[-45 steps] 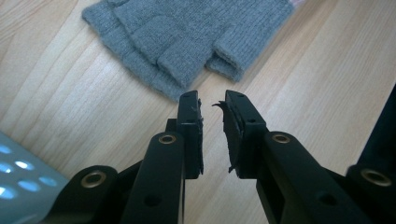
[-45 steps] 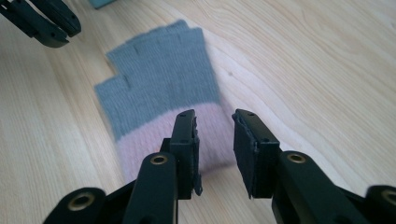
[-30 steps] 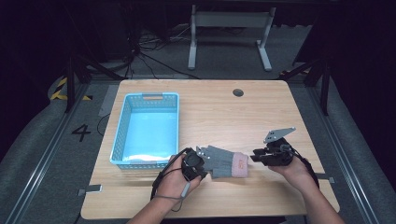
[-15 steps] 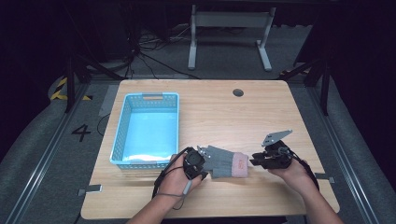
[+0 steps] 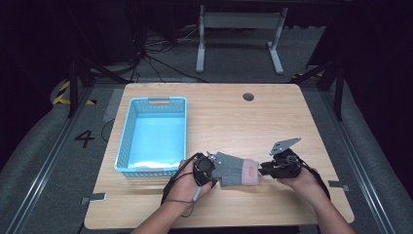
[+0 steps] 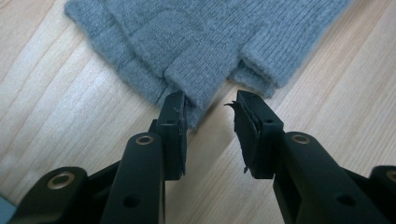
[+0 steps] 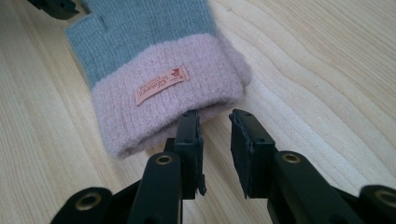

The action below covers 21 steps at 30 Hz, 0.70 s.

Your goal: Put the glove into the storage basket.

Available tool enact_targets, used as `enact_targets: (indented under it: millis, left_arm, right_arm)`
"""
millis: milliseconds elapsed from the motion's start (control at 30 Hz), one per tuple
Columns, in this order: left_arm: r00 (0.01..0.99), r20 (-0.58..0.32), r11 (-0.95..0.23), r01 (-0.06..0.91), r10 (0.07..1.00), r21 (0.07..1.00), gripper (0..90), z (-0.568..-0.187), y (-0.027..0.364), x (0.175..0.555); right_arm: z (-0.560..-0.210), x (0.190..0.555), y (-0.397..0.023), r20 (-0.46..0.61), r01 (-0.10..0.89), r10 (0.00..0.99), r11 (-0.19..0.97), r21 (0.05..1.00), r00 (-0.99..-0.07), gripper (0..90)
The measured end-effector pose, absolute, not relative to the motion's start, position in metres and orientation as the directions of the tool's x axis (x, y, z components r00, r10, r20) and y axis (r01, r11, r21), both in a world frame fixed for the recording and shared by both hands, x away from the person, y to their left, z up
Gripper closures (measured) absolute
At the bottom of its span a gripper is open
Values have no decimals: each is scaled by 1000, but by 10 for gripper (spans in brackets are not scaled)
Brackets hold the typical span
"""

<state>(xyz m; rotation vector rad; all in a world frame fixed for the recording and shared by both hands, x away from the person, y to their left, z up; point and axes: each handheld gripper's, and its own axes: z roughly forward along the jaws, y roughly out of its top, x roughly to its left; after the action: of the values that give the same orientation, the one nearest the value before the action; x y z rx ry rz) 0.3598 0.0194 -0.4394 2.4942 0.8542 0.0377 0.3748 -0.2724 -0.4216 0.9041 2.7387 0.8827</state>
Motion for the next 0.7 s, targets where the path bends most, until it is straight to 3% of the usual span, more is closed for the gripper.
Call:
enact_targets:
  millis: [433, 700]
  left_arm:
    - [800, -137, -676, 572, 583, 465, 689, -437, 17, 362]
    - [800, -122, -678, 569, 588, 465, 798, -436, 14, 363]
  right_arm:
    - [-426, 374, -266, 56, 503, 573, 666, 551, -818, 741]
    - [-426, 374, -266, 59, 509, 578, 659, 554, -814, 734]
